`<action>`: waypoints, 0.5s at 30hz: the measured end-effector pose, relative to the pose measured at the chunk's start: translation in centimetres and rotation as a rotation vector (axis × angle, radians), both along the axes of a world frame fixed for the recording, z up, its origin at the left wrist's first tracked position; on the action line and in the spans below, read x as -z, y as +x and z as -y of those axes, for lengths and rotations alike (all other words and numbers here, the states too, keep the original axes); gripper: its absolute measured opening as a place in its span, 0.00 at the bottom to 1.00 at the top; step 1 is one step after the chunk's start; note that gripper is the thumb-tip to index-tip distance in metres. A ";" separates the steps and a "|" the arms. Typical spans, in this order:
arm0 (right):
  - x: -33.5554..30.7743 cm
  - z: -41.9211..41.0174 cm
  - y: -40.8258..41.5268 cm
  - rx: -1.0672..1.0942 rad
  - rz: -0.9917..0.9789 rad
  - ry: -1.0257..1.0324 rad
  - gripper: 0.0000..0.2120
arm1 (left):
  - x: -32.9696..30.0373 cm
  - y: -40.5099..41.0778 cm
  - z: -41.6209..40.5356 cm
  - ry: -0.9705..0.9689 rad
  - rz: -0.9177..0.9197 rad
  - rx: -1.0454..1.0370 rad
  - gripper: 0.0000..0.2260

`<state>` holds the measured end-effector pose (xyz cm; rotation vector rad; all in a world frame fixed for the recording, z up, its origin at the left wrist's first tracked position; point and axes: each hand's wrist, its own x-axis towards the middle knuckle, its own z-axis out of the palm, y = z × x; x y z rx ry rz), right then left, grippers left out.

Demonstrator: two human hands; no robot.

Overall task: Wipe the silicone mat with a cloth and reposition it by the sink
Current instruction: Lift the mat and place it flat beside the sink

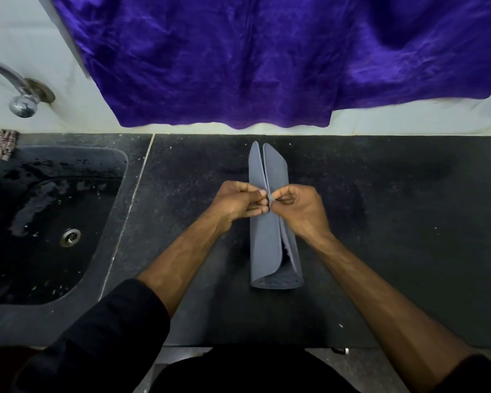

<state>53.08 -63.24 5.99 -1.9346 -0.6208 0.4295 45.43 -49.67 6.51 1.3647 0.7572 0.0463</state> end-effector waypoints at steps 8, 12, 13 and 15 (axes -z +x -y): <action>-5.2 -1.8 2.7 -0.121 0.125 -0.111 0.07 | -4.7 -1.6 -7.4 1.303 0.190 0.356 0.23; -7.3 -4.6 2.3 -0.236 0.162 -0.157 0.05 | -6.3 -3.4 -11.8 1.599 0.039 0.514 0.29; -7.8 -5.4 2.1 -0.277 0.165 -0.163 0.05 | -6.6 -3.9 -12.6 1.623 0.017 0.535 0.29; -8.6 -7.1 1.6 -0.362 0.171 -0.166 0.05 | -7.1 -5.1 -14.0 1.590 -0.032 0.547 0.31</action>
